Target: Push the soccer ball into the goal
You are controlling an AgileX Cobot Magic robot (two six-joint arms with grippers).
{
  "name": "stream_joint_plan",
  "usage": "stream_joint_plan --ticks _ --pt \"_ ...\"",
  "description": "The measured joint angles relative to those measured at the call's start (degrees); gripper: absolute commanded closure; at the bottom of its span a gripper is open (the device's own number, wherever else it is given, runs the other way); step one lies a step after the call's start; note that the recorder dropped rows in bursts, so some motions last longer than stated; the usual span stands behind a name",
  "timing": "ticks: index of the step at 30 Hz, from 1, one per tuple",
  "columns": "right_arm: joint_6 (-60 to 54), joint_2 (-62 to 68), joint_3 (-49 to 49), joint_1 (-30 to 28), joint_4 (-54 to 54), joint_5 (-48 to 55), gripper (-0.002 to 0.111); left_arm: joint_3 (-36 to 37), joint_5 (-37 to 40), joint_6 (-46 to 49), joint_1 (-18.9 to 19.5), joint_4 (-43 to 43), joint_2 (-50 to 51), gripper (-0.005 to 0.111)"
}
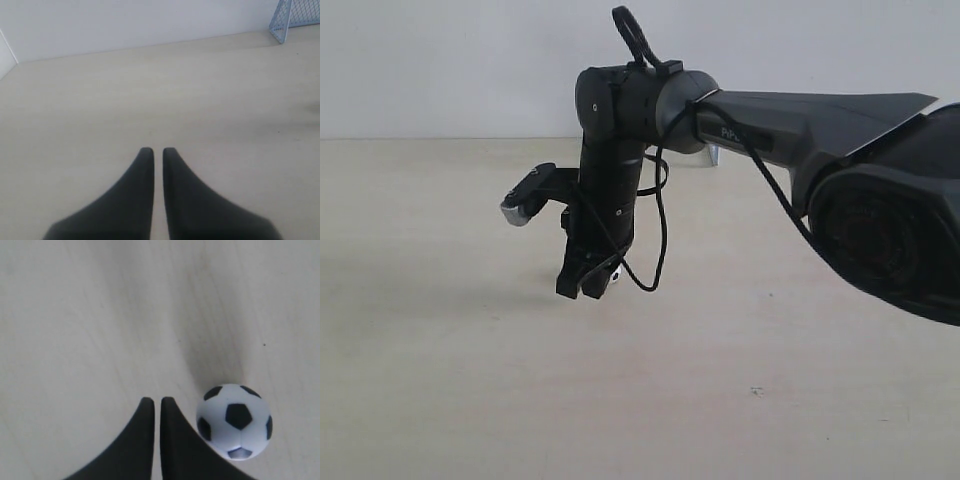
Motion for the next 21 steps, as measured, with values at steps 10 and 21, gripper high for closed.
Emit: stream_joint_plan --ticks 10,21 --pt "0.0 0.0 0.0 0.0 -3.5 0.0 0.108 0.0 0.0 0.0 0.0 0.0 0.0 0.100" --pt "1.3 0.0 0.0 0.0 -3.8 0.0 0.108 0.0 0.0 0.0 0.0 0.0 0.0 0.100"
